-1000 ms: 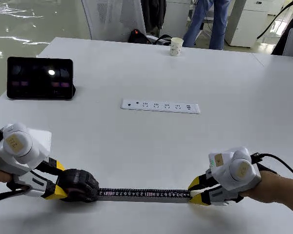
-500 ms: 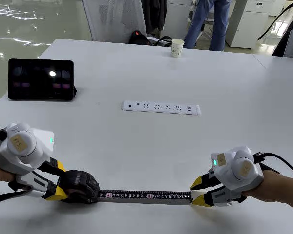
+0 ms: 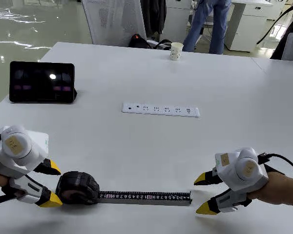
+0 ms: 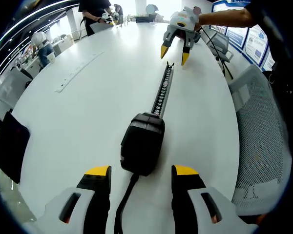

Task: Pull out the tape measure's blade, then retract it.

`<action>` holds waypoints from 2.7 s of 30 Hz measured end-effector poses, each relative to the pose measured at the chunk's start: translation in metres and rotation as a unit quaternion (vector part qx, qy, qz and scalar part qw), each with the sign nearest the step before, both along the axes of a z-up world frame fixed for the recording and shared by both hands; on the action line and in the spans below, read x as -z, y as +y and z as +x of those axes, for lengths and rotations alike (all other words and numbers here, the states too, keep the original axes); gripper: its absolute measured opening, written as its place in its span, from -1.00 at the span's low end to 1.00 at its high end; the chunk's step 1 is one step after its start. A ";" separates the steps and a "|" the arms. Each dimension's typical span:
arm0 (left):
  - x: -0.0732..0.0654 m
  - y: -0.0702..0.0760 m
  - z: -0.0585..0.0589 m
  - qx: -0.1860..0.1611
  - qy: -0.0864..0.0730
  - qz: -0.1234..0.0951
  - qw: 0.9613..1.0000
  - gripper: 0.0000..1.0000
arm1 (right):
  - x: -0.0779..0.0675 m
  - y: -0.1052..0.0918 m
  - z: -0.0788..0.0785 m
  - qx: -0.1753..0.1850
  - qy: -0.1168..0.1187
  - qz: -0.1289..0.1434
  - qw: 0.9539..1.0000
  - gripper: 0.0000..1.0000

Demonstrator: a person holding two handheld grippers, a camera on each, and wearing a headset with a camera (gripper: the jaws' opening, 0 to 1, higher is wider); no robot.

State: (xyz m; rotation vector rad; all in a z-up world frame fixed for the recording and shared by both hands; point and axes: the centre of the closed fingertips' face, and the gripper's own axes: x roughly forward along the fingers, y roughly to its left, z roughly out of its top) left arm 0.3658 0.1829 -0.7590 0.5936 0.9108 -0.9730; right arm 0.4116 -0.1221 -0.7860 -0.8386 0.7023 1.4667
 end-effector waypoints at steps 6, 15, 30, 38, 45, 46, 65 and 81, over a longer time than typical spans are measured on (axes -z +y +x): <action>-0.002 -0.002 -0.007 -0.029 0.007 -0.023 0.999 0.11 | -0.004 -0.004 -0.004 0.018 0.005 0.003 1.000 0.03; -0.003 -0.002 -0.019 -0.064 0.013 -0.041 0.997 0.35 | -0.007 -0.007 -0.010 0.046 0.007 0.013 0.999 0.23; -0.009 -0.007 -0.027 -0.139 -0.025 -0.098 0.985 0.62 | -0.011 0.000 -0.024 0.102 0.025 0.054 0.993 0.48; -0.007 -0.011 -0.037 -0.164 -0.036 -0.116 0.979 0.69 | -0.009 0.000 -0.026 0.120 0.023 0.066 0.990 0.61; -0.006 -0.014 -0.043 -0.178 -0.041 -0.122 0.976 0.75 | -0.013 0.001 -0.030 0.143 0.019 0.081 0.986 0.69; -0.006 -0.014 -0.043 -0.180 -0.043 -0.123 0.975 0.75 | -0.014 0.001 -0.031 0.146 0.019 0.083 0.986 0.70; -0.010 -0.020 -0.052 -0.215 -0.069 -0.135 0.965 0.84 | -0.019 0.007 -0.054 0.203 0.011 0.117 0.972 0.82; -0.011 -0.033 -0.060 -0.257 -0.091 -0.162 0.948 0.92 | -0.024 0.012 -0.063 0.263 0.019 0.142 0.954 0.90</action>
